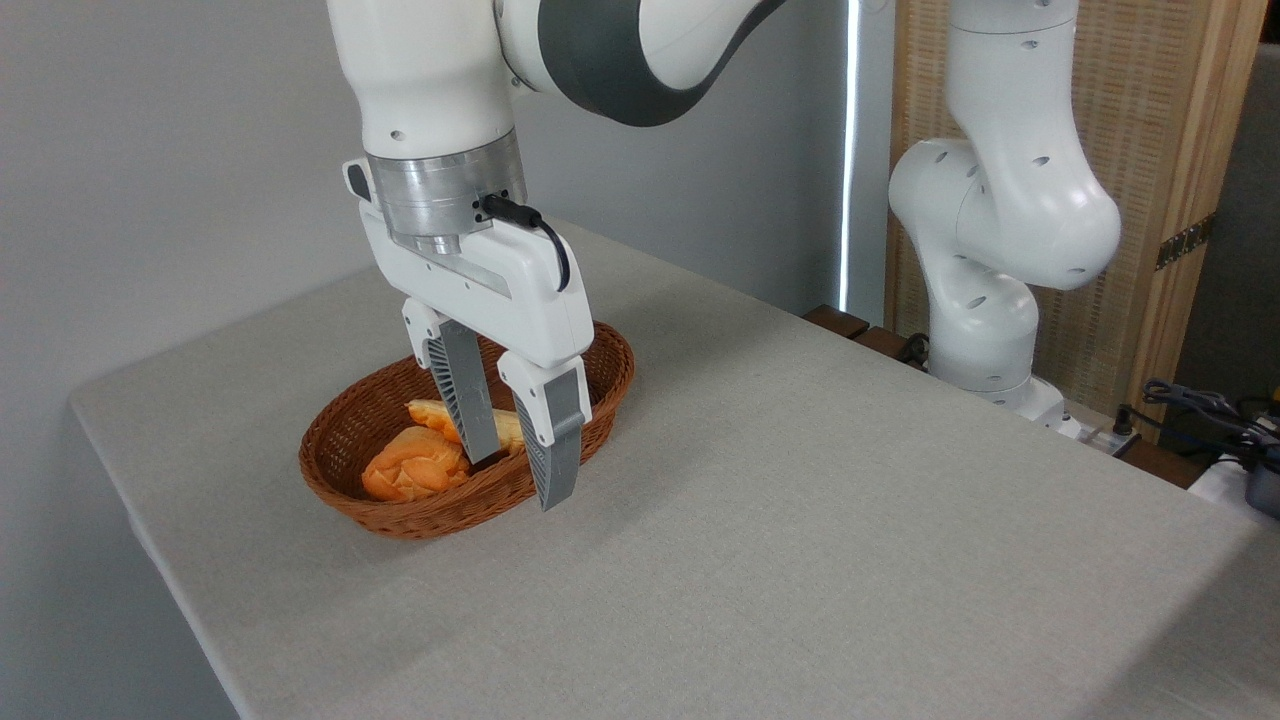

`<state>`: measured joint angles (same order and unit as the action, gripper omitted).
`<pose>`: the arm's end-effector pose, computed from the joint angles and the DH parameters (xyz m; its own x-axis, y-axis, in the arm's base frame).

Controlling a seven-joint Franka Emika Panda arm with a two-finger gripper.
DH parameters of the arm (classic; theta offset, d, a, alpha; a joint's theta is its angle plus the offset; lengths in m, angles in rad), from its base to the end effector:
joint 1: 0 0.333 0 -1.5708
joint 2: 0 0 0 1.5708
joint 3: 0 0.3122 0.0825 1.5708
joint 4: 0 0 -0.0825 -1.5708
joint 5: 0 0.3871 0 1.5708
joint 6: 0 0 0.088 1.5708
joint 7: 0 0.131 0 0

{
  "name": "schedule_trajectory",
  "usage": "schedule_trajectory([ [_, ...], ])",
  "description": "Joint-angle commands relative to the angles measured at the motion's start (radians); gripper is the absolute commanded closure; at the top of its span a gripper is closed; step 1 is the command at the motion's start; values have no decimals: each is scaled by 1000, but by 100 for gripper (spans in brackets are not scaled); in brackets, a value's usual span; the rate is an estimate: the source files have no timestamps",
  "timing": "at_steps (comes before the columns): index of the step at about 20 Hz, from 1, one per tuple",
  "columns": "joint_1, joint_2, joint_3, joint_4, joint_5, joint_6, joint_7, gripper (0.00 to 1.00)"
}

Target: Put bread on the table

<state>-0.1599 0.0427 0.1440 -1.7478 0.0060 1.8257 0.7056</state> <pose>0.5839 -0.0098 0.5100 0.7494 -0.6619 0.0193 -0.6612 -0.7495 -0.0322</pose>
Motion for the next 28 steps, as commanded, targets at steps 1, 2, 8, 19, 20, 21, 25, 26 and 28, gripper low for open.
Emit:
schedule_trajectory([
  [1,-6,2,13,7,-6,-13,23,0],
  [2,-6,2,13,7,-6,-13,23,0],
  [8,-6,2,13,8,-6,-13,23,0],
  [19,-6,2,13,7,-6,-19,28,0],
  [20,-6,0,14,7,-6,-19,31,0],
  [21,-6,0,14,8,-6,-17,41,0],
  [25,-16,-7,-35,7,-8,-14,42,0],
  [26,-16,-10,-53,8,-11,-5,37,0],
  [28,-16,-10,-101,8,-9,3,26,0],
])
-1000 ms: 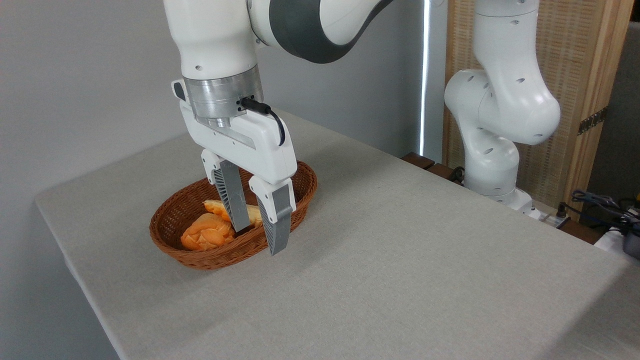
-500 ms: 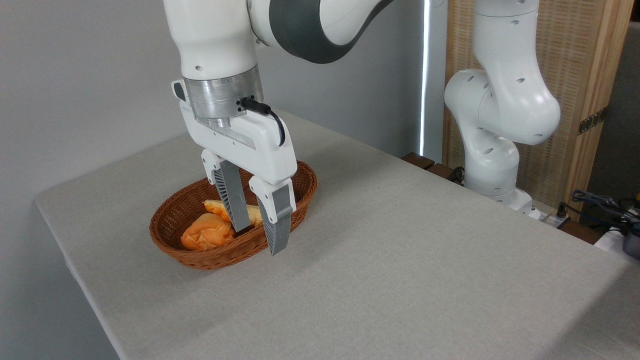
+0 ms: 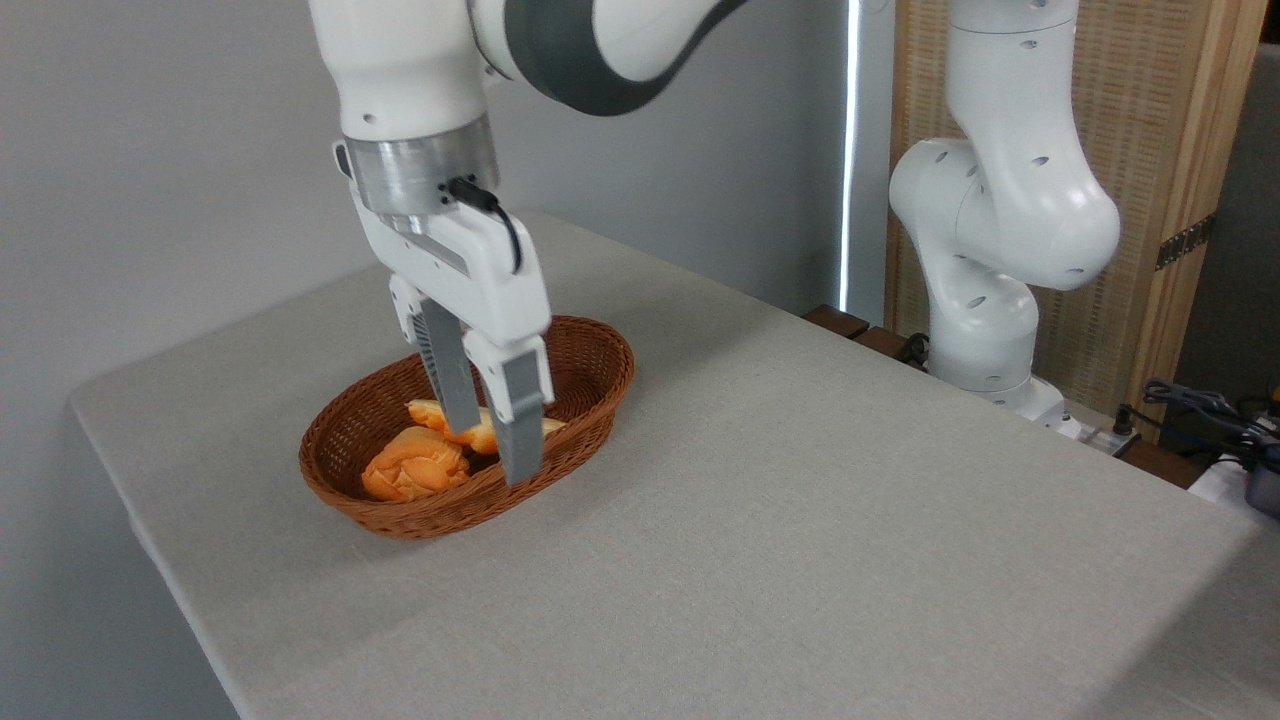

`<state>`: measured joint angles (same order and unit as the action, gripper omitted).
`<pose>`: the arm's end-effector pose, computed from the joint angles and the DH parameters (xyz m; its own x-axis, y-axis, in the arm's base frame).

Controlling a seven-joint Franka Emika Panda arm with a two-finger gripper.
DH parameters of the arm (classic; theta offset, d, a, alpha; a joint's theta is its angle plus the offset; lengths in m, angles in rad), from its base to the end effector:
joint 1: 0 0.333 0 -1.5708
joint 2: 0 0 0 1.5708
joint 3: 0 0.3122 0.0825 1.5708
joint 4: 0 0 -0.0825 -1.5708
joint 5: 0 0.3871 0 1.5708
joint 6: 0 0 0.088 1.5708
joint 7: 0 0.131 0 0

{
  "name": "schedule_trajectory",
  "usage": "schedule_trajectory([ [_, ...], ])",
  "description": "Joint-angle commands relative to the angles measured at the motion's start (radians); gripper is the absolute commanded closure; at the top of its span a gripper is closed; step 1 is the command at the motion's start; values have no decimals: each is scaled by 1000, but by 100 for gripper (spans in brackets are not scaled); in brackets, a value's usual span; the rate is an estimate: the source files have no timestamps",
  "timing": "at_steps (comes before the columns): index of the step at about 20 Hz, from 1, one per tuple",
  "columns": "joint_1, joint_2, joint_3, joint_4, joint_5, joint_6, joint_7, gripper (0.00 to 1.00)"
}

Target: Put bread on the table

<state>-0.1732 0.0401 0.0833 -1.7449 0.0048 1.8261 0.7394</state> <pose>0.5817 -0.0526 0.5128 0.6739 -0.7384 0.0250 -0.7376 -0.6744 -0.0337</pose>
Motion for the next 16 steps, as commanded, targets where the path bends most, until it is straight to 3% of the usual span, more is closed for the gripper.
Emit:
schedule_trajectory([
  [1,-3,-8,-66,5,-2,10,-26,0],
  [4,-5,-8,-147,5,39,10,-136,0],
  [7,-5,-2,-230,4,139,10,-241,0],
  [16,-45,81,-257,4,182,4,-253,0],
])
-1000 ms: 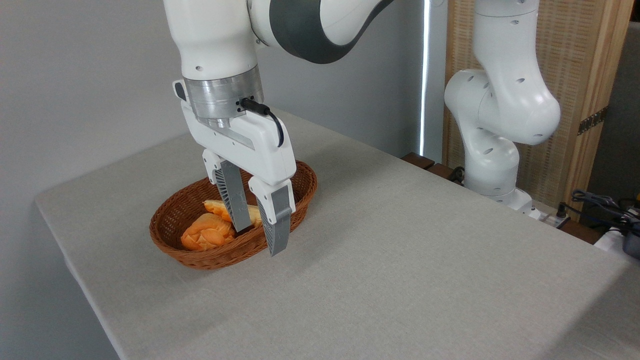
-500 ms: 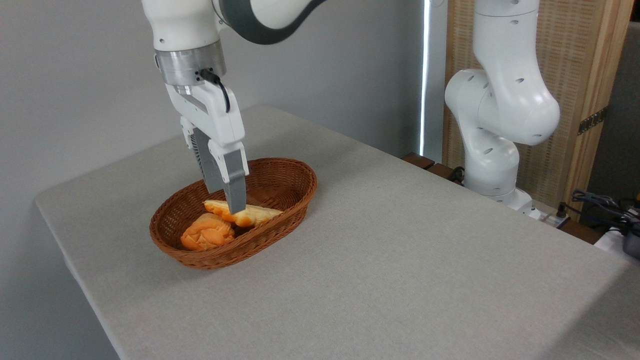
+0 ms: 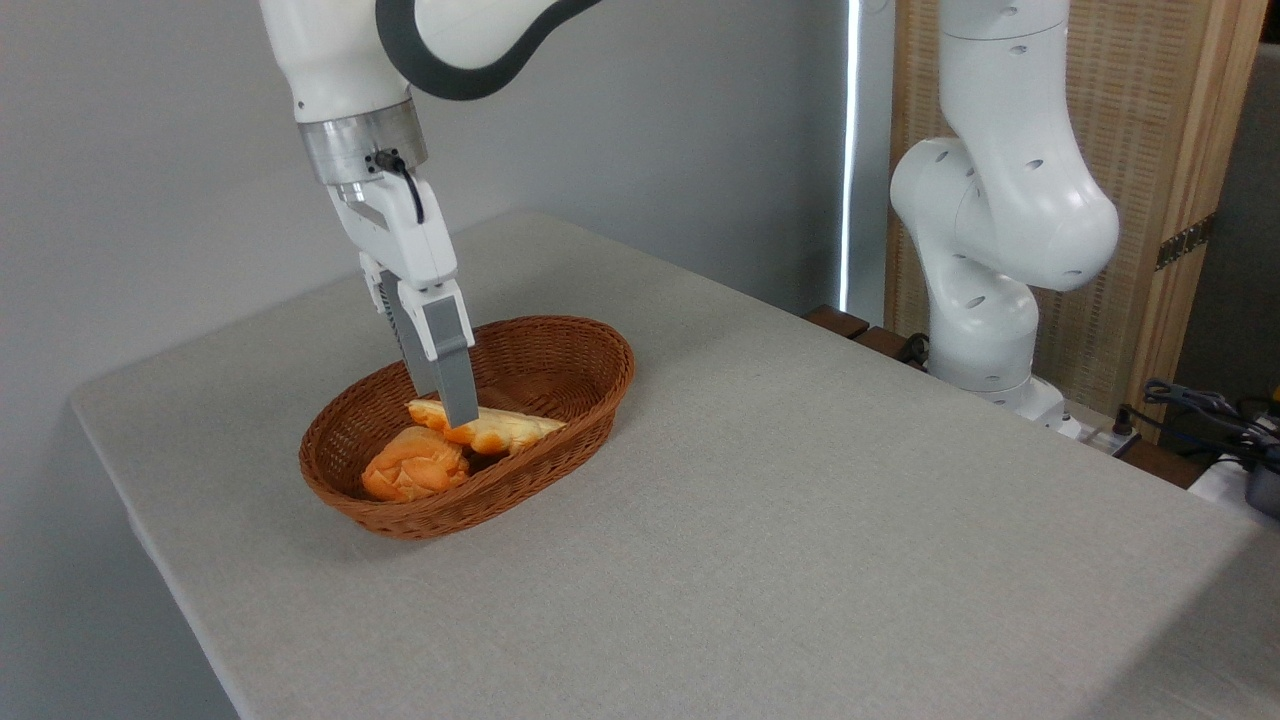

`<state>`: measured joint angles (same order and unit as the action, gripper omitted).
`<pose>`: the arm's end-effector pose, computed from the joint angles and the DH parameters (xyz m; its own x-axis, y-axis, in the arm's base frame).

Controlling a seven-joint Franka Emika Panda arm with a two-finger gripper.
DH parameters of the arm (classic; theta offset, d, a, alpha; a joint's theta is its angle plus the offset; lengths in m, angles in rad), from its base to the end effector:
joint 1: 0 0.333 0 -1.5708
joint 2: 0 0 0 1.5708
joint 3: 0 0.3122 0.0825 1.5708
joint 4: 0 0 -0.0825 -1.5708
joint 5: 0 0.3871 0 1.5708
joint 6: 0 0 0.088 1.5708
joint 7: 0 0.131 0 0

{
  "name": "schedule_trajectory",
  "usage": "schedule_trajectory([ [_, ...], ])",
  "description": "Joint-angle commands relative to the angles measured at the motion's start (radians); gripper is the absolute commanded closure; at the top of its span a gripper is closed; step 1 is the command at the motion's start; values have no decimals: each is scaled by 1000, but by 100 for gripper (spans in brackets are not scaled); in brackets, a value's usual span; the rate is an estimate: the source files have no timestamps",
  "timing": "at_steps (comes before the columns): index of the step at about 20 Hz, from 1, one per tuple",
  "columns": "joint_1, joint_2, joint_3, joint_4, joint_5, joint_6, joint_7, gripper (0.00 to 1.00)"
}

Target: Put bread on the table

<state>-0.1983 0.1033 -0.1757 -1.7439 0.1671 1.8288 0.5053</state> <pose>0.5613 -0.1983 0.4782 0.6055 -0.7912 -0.0859 -0.7949 -0.5958 -0.1151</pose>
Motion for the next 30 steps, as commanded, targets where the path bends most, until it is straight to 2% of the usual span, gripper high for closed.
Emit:
schedule_trajectory([
  [1,-27,22,2,3,26,1,-19,0],
  [8,-30,56,-2,-2,46,-6,-16,0],
  [9,-30,56,-2,-8,48,-16,-11,10],
  [12,-29,56,-2,-8,46,-28,-8,52],
  [13,-29,55,-2,-8,46,-32,-8,54],
  [21,-29,49,-1,-6,45,-46,-8,54],
  [25,-27,9,11,4,29,-46,-16,54],
  [28,-15,-49,28,6,-30,-46,-16,53],
  [29,-16,-65,77,6,-61,-46,-16,53],
  [30,-16,-76,91,6,-87,-46,-16,53],
])
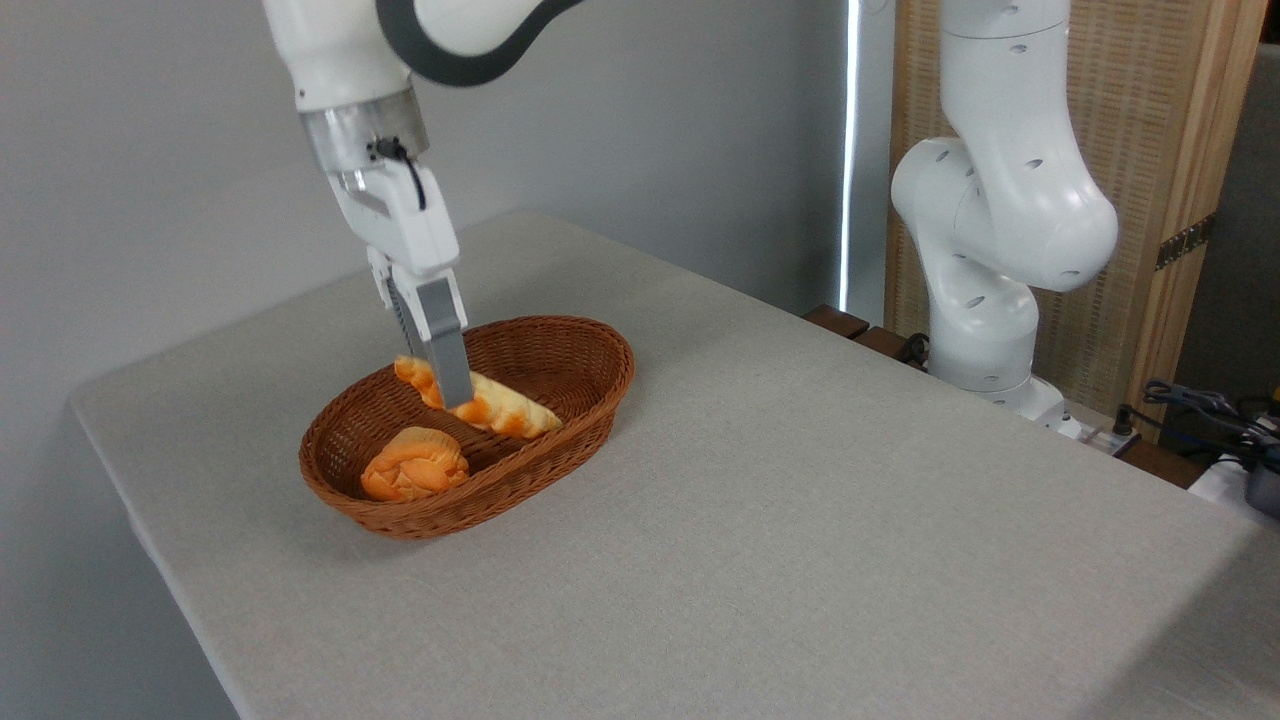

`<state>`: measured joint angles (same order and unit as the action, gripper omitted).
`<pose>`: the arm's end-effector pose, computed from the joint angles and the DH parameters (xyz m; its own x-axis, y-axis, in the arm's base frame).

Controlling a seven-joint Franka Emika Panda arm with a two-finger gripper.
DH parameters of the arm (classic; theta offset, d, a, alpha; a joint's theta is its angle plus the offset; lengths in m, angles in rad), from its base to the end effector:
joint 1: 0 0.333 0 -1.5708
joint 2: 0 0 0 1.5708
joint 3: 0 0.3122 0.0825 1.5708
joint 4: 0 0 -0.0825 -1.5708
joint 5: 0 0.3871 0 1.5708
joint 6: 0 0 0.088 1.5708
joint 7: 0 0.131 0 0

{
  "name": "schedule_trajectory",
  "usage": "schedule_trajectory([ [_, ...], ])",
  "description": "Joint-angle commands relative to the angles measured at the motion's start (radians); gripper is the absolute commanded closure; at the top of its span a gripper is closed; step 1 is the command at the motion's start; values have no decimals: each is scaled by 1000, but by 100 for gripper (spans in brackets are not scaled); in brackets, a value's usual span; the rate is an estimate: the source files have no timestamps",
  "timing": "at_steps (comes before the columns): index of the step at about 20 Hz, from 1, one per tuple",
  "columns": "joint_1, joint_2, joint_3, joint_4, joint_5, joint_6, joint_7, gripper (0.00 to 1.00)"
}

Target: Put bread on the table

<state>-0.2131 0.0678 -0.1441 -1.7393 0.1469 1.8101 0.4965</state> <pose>0.5566 -0.1892 0.4991 0.6326 -0.7720 -0.0618 -0.7727 -0.6238 -0.1174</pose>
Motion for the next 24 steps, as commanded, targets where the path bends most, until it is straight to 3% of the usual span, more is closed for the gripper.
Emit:
schedule_trajectory([
  [1,-2,-57,93,1,-104,-28,-6,53],
  [5,-2,-95,236,1,-124,-61,49,53],
  [9,-2,-91,332,0,-115,-117,275,53],
  [12,0,-59,369,-22,-115,-118,399,51],
  [13,0,-36,380,-23,-116,-117,407,37],
  [14,0,-1,380,-23,-116,-117,407,11],
  [15,0,18,380,-23,-115,-117,407,0],
  [24,0,27,382,-22,-112,-100,404,0],
])
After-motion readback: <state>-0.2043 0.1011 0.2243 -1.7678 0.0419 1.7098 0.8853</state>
